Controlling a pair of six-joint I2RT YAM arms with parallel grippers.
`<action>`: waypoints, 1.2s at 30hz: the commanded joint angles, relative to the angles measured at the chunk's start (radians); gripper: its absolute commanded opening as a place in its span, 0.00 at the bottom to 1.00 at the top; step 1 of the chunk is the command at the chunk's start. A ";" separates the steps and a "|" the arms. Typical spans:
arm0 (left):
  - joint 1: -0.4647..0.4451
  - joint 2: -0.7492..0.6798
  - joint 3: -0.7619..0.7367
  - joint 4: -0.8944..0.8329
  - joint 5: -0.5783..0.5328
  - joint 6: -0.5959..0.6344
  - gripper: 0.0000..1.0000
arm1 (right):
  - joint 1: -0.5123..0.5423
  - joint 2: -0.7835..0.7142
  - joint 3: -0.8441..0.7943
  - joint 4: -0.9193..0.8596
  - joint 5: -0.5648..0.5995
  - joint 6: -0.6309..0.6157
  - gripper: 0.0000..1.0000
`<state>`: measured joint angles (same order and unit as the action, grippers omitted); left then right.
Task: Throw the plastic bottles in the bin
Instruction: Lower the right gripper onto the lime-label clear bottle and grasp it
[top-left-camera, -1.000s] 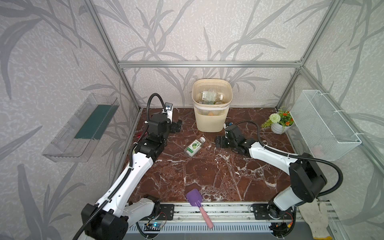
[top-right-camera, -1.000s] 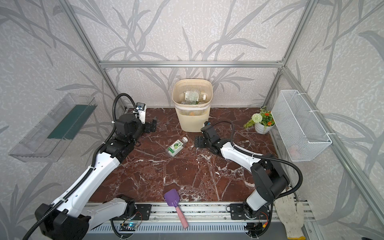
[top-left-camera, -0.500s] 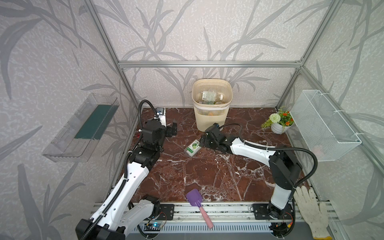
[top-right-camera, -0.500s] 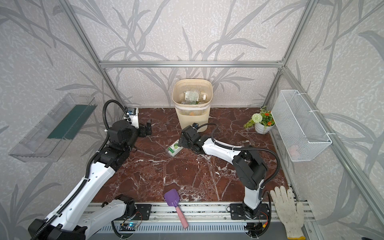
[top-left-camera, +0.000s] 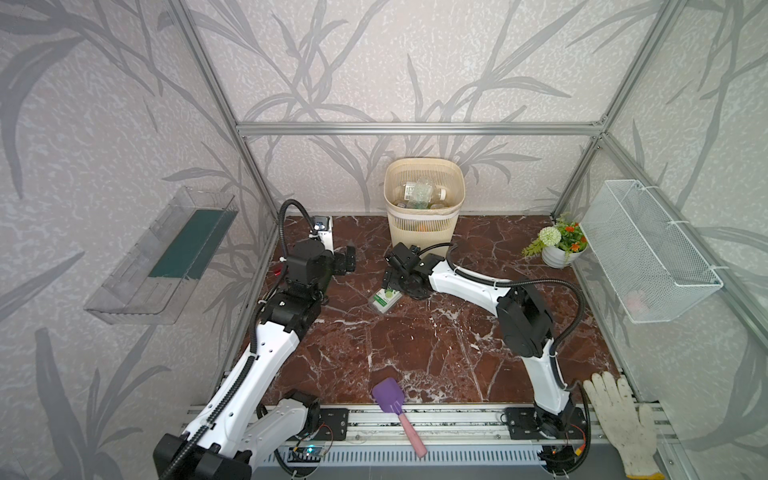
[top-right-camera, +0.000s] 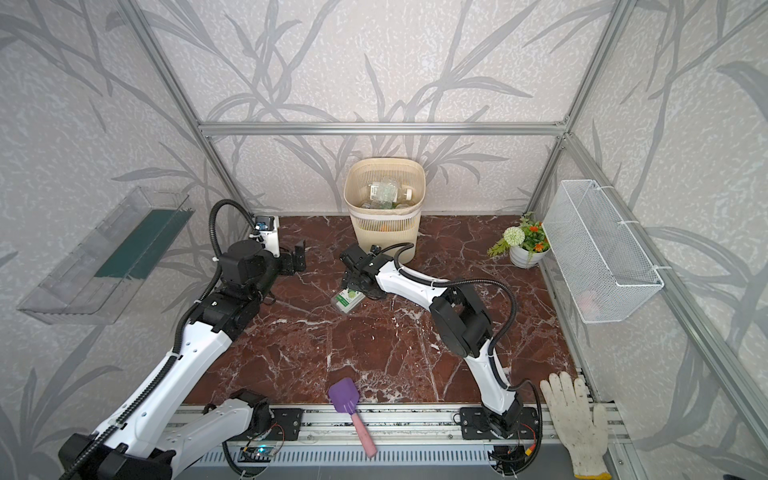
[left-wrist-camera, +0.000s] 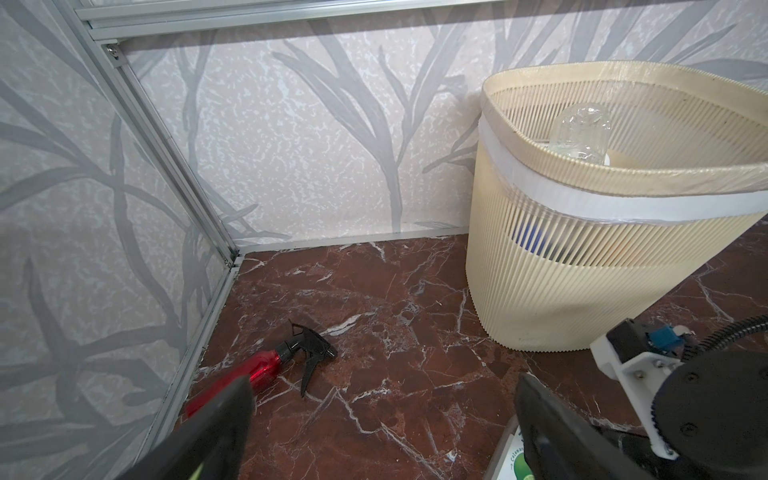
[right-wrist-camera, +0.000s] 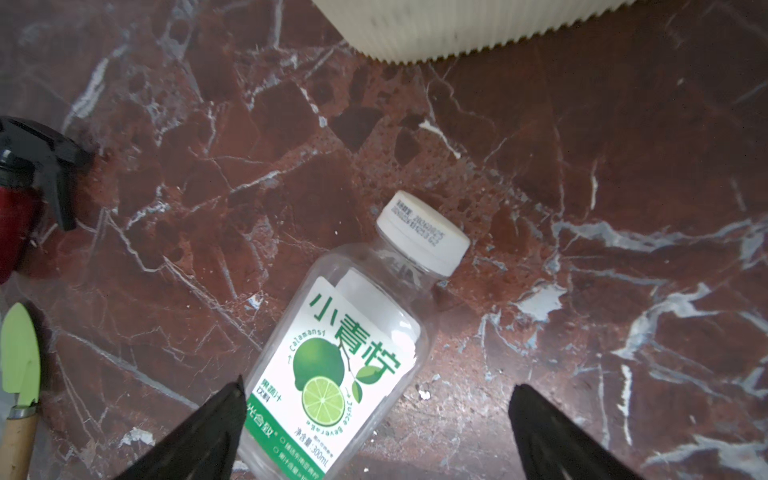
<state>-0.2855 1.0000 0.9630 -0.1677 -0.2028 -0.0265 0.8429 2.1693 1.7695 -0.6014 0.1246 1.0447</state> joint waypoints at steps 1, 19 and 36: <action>0.007 -0.017 0.017 -0.004 0.008 -0.020 0.97 | 0.012 0.027 0.054 -0.061 -0.020 0.054 0.99; 0.029 -0.025 0.014 0.002 0.019 -0.033 0.96 | 0.010 0.212 0.295 -0.171 -0.107 0.223 0.99; 0.054 -0.032 0.013 0.003 0.028 -0.036 0.95 | 0.007 0.409 0.610 -0.449 -0.146 0.244 0.99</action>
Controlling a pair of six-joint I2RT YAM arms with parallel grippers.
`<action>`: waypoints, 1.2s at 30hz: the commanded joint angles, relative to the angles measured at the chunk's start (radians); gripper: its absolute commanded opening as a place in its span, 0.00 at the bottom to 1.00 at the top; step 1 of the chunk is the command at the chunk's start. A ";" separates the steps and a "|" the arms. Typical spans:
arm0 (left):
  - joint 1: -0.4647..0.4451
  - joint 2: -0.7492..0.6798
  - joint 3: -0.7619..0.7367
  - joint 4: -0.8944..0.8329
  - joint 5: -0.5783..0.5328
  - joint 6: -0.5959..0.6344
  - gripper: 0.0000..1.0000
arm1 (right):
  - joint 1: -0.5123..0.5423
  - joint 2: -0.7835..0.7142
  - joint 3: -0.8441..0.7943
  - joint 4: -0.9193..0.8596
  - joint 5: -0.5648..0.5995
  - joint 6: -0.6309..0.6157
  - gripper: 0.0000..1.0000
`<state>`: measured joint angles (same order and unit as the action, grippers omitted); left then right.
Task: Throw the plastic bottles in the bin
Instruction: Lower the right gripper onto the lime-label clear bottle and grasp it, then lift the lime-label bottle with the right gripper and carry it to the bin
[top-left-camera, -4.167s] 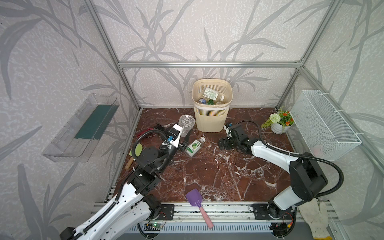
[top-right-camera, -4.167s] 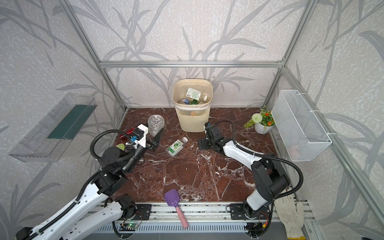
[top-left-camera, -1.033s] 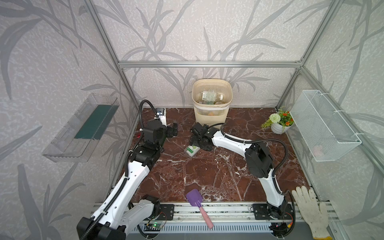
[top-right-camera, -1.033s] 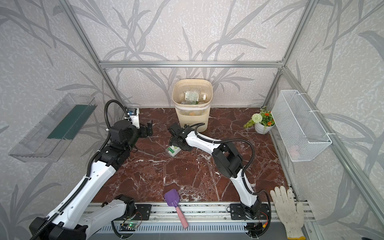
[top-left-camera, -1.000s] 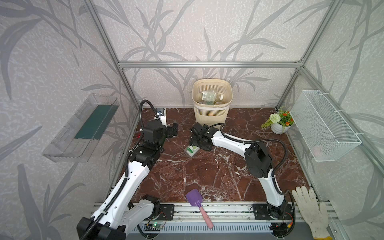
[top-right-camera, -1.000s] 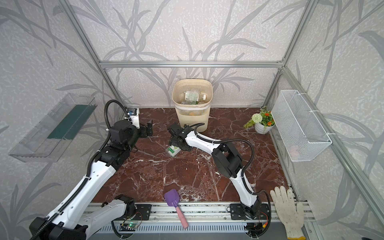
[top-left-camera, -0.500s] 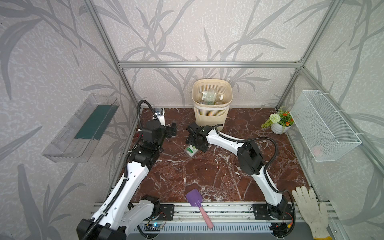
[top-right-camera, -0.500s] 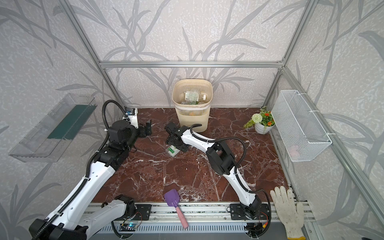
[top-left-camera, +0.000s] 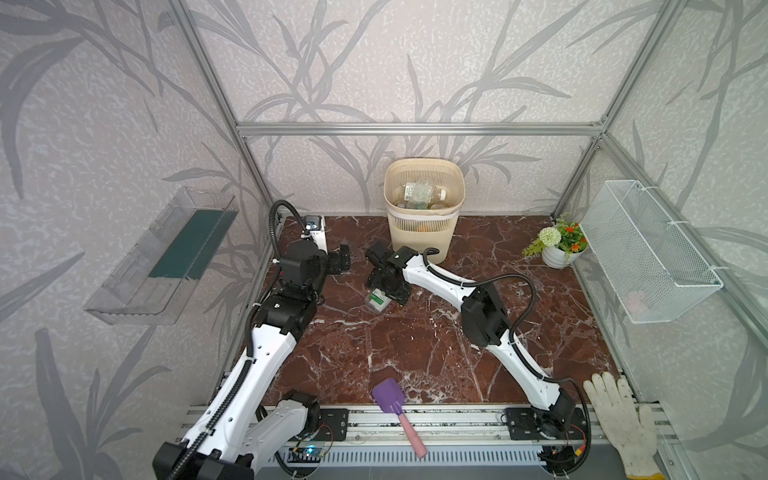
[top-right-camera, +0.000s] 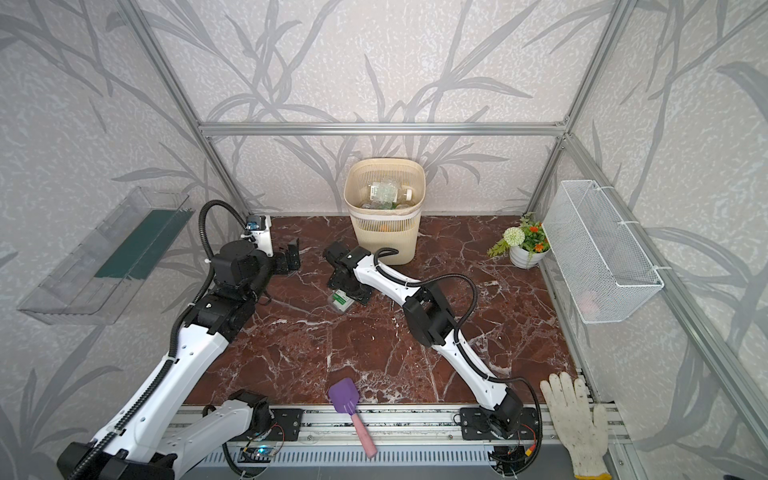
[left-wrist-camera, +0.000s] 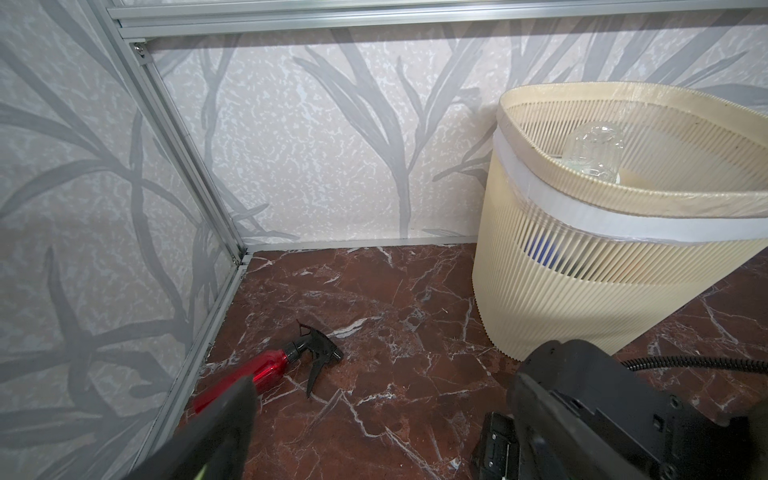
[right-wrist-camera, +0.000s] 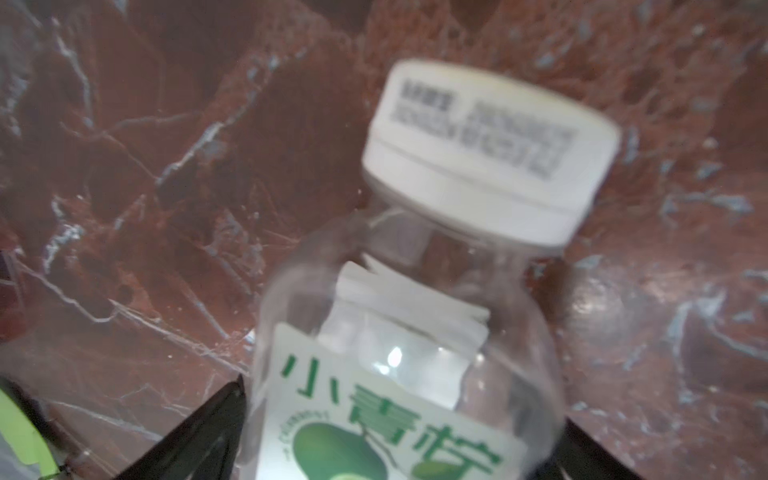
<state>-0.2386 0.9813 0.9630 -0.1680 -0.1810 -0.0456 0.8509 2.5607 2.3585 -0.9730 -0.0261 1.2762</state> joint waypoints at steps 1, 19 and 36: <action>0.008 -0.012 0.013 0.005 0.004 -0.016 0.95 | -0.001 0.017 0.020 -0.080 0.012 0.009 0.99; 0.021 -0.005 0.014 0.004 0.014 -0.026 0.94 | -0.061 -0.242 -0.468 0.151 0.038 -0.164 0.67; 0.024 0.025 0.011 0.008 0.039 -0.037 0.92 | -0.099 -0.587 -0.908 0.525 0.143 -0.525 0.66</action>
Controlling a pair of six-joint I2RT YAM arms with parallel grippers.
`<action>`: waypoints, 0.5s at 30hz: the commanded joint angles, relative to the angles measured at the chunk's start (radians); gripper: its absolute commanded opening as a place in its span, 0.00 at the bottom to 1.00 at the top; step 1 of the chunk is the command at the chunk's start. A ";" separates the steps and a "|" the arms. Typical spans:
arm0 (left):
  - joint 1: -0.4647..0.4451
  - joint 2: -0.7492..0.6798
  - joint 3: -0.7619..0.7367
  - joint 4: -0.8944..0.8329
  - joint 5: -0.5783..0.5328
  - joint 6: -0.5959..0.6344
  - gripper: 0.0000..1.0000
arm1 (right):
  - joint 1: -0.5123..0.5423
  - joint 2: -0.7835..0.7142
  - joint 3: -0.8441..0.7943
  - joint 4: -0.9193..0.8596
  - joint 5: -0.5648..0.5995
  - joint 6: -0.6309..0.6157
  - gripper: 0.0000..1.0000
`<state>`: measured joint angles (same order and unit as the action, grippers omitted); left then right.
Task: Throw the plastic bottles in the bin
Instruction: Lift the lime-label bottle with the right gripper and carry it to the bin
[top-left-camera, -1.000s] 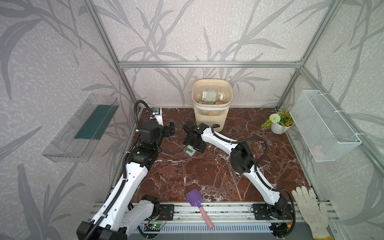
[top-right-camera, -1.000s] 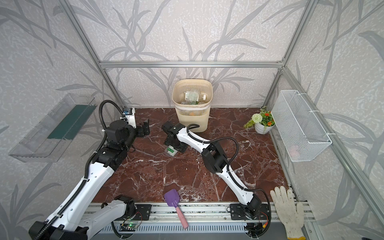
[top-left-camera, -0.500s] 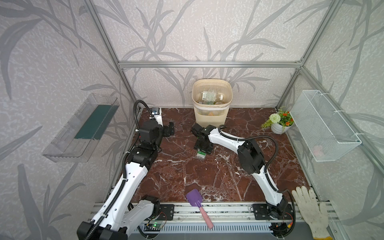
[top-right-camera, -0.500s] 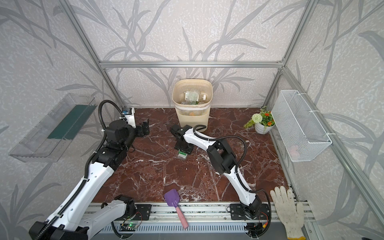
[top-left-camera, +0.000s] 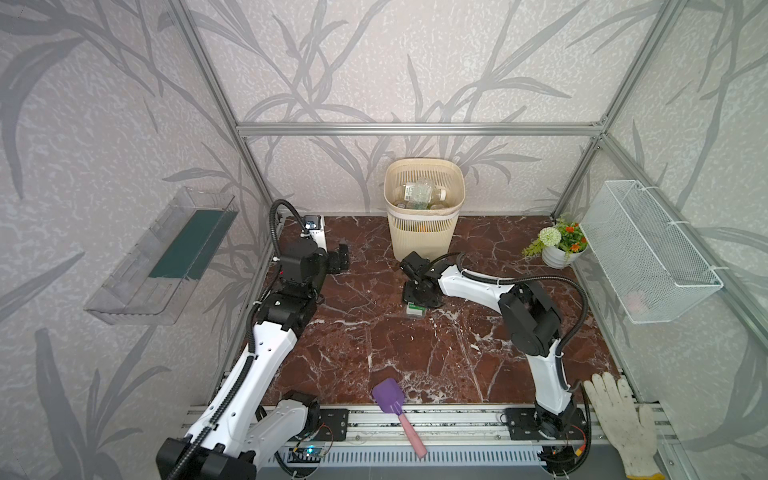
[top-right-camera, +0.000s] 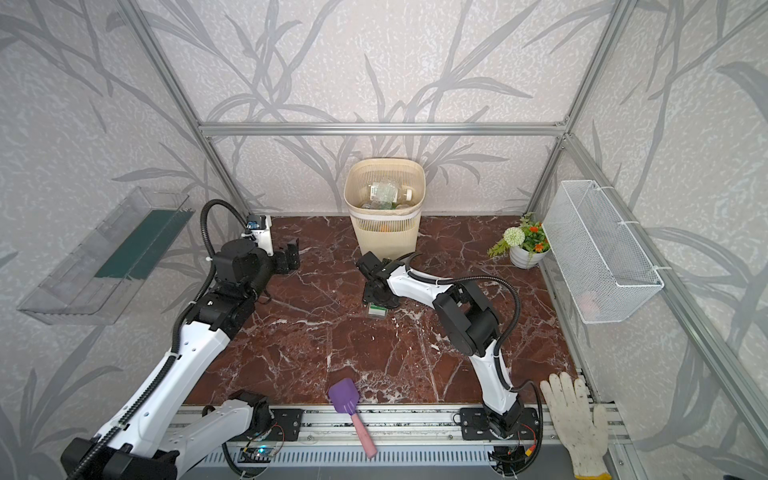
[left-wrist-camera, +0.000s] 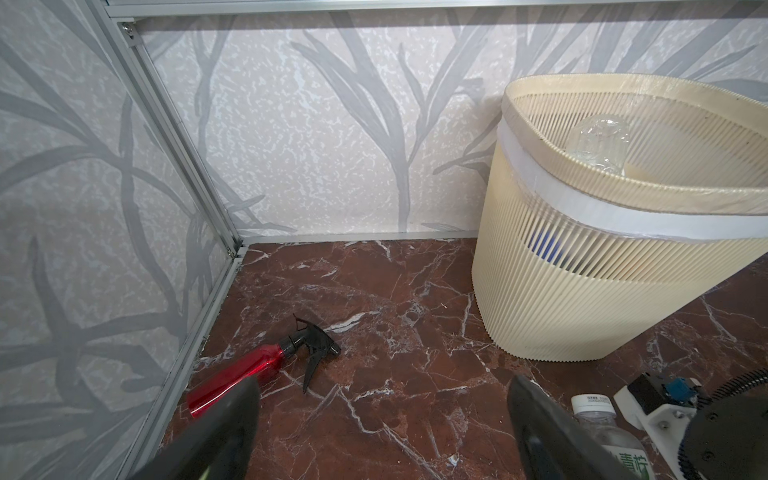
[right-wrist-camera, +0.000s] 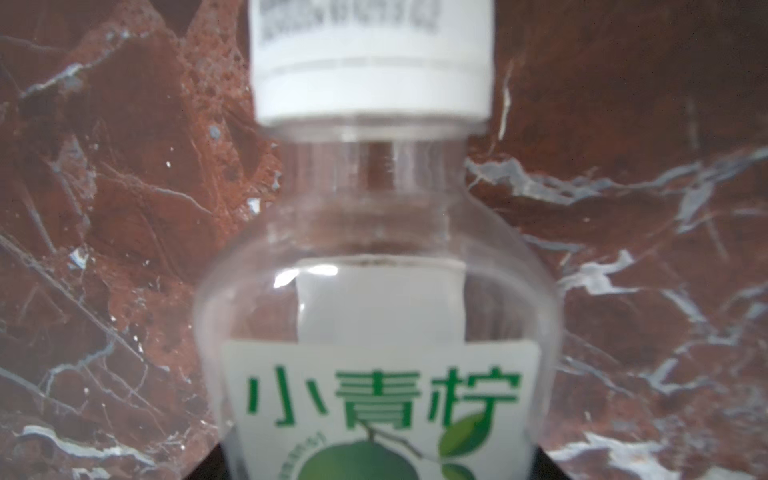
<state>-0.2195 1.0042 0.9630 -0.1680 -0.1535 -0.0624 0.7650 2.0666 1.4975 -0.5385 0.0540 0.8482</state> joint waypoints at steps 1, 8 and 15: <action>0.005 0.005 0.008 0.010 0.010 -0.022 0.92 | -0.020 -0.128 -0.082 0.123 0.069 -0.114 0.66; 0.003 0.019 0.010 0.010 0.041 -0.033 0.92 | -0.038 -0.374 -0.324 0.335 0.182 -0.265 0.65; 0.003 0.023 0.005 0.017 0.055 -0.031 0.91 | -0.039 -0.649 -0.541 0.545 0.282 -0.447 0.65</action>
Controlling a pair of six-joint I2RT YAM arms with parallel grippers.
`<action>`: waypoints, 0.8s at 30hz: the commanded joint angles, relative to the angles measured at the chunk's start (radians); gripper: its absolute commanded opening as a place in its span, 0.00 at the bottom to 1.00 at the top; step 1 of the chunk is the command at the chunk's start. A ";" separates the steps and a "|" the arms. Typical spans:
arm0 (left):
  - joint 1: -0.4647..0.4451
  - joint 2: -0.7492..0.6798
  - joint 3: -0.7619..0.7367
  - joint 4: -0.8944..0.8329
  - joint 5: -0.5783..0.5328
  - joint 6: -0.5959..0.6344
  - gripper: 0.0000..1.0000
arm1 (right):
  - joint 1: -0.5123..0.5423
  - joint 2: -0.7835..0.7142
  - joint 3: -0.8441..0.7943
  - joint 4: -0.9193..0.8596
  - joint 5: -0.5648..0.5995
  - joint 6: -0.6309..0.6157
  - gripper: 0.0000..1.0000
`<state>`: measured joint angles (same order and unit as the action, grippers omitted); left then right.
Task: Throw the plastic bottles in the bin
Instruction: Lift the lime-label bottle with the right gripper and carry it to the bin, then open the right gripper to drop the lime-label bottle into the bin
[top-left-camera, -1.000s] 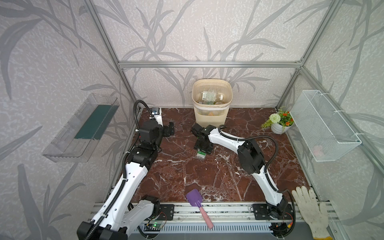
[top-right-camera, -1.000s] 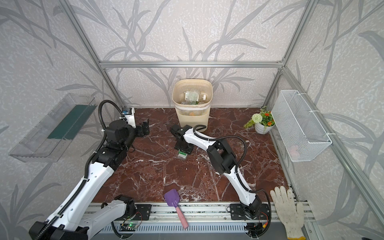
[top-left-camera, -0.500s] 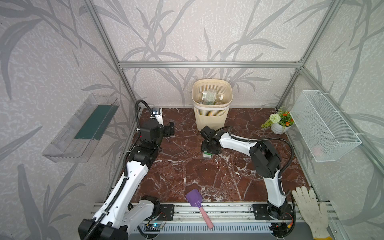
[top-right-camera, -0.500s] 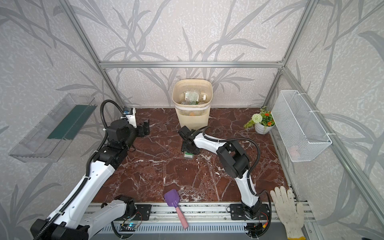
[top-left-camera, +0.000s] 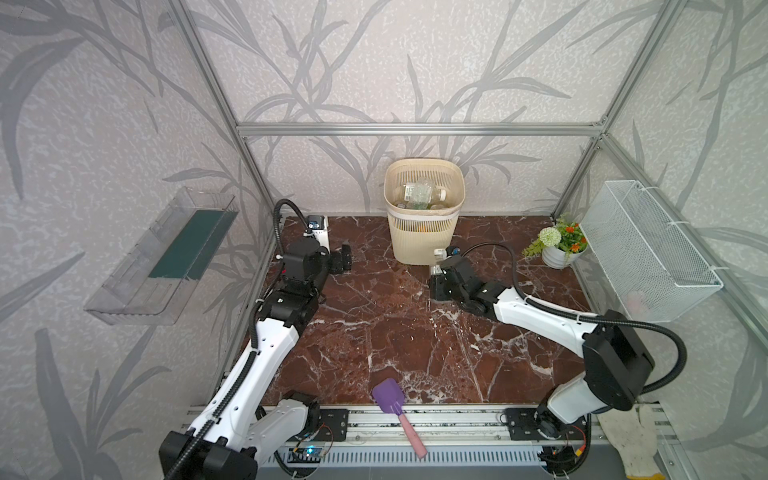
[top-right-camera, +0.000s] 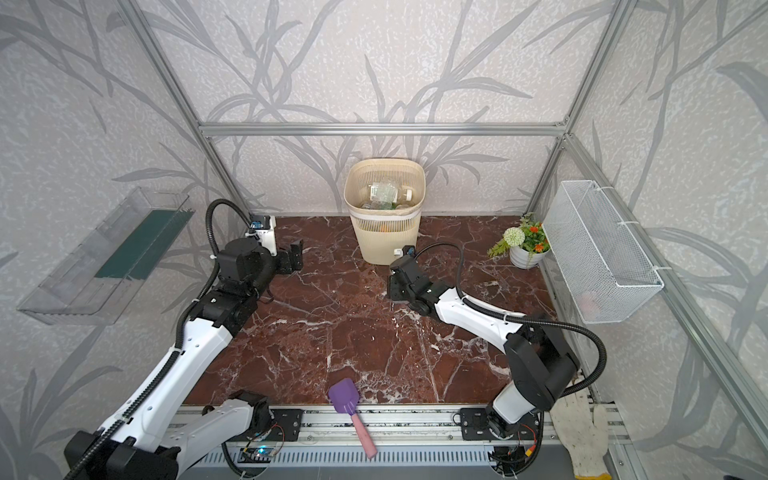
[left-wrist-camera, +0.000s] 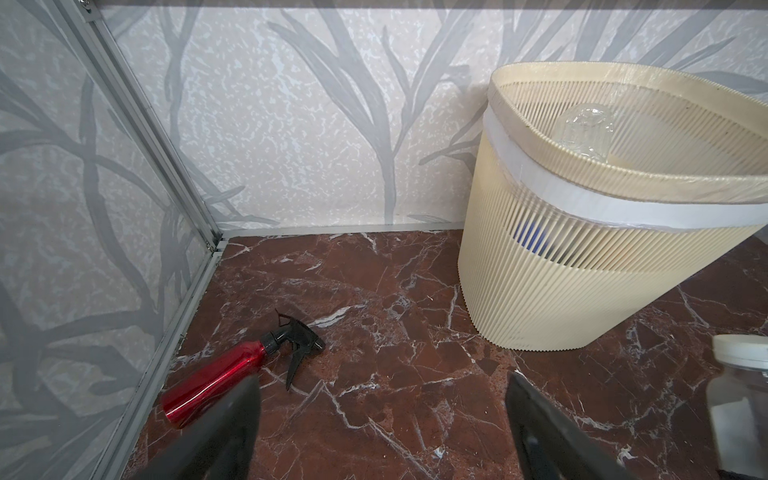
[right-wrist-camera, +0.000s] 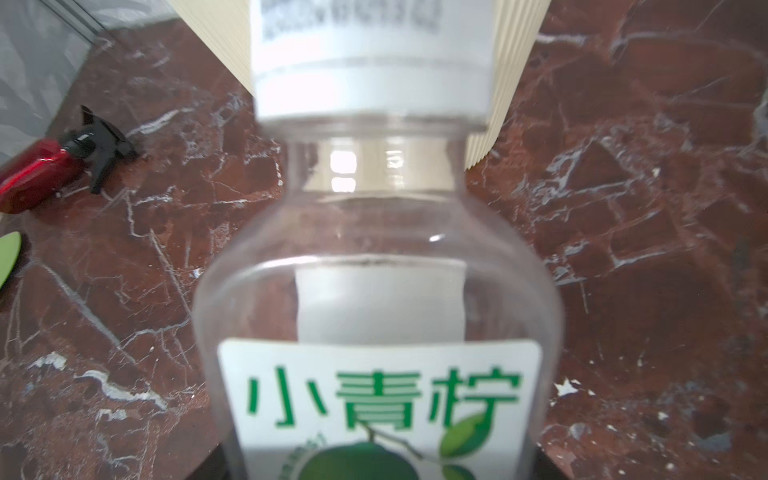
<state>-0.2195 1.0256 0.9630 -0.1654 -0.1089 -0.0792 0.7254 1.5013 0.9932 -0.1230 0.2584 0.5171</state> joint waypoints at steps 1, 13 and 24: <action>0.003 0.003 0.007 0.012 0.020 -0.014 0.91 | 0.000 -0.124 -0.057 0.150 0.095 -0.145 0.65; 0.002 -0.013 -0.013 0.043 0.042 -0.007 0.90 | 0.000 -0.508 -0.125 0.411 0.206 -0.542 0.65; 0.000 -0.038 -0.043 0.086 0.064 0.004 0.90 | 0.002 -0.631 -0.117 0.692 0.119 -0.789 0.65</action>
<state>-0.2199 1.0073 0.9363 -0.1177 -0.0586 -0.0788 0.7258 0.8749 0.8612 0.4397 0.4076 -0.1730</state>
